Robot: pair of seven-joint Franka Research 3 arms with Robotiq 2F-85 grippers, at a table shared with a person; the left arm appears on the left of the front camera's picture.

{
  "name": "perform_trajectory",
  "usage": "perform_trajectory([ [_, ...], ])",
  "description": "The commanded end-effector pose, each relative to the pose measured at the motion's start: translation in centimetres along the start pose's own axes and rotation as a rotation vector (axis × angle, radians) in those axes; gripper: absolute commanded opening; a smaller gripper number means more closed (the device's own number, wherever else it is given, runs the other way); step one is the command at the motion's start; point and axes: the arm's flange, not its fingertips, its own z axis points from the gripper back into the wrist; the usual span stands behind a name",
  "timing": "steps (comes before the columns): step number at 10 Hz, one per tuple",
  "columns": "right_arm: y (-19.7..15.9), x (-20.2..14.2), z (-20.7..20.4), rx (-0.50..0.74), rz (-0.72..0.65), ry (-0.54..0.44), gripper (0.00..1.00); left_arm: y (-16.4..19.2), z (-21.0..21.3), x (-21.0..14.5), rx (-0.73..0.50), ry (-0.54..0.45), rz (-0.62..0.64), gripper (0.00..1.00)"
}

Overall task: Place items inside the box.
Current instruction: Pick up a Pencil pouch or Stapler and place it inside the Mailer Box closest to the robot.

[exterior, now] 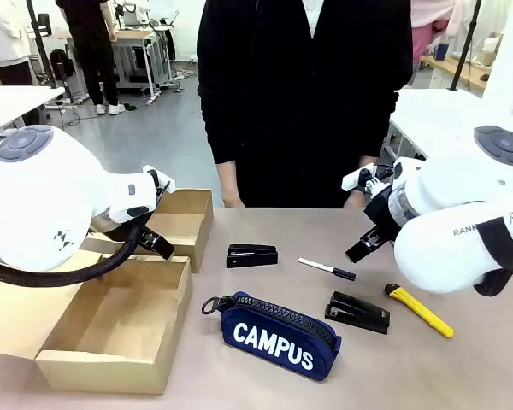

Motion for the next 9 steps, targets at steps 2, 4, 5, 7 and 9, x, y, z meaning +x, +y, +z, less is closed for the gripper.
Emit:
perform_trajectory([
  [2, 0.0, 0.0, 0.0, 0.0, 0.0, 0.0, 1.0, 0.0, 0.0, 0.0, 0.0, 0.0, 0.0, 1.0],
  [4, 0.0, 0.0, 0.0, 0.0, 0.0, 0.0, 1.0, 0.0, 0.0, 0.0, 0.0, 0.0, 0.0, 1.0],
  [5, 0.0, 0.0, 0.0, 0.0, 0.0, 0.0, 1.0, 0.0, 0.0, 0.0, 0.0, 0.0, 0.0, 1.0],
  [7, 0.0, 0.0, 0.0, 0.0, 0.0, 0.0, 1.0, 0.0, 0.0, 0.0, 0.0, 0.0, 0.0, 1.0],
  [9, 0.0, 0.0, 0.0, 0.0, 0.0, 0.0, 1.0, 0.0, 0.0, 0.0, 0.0, 0.0, 0.0, 1.0],
])
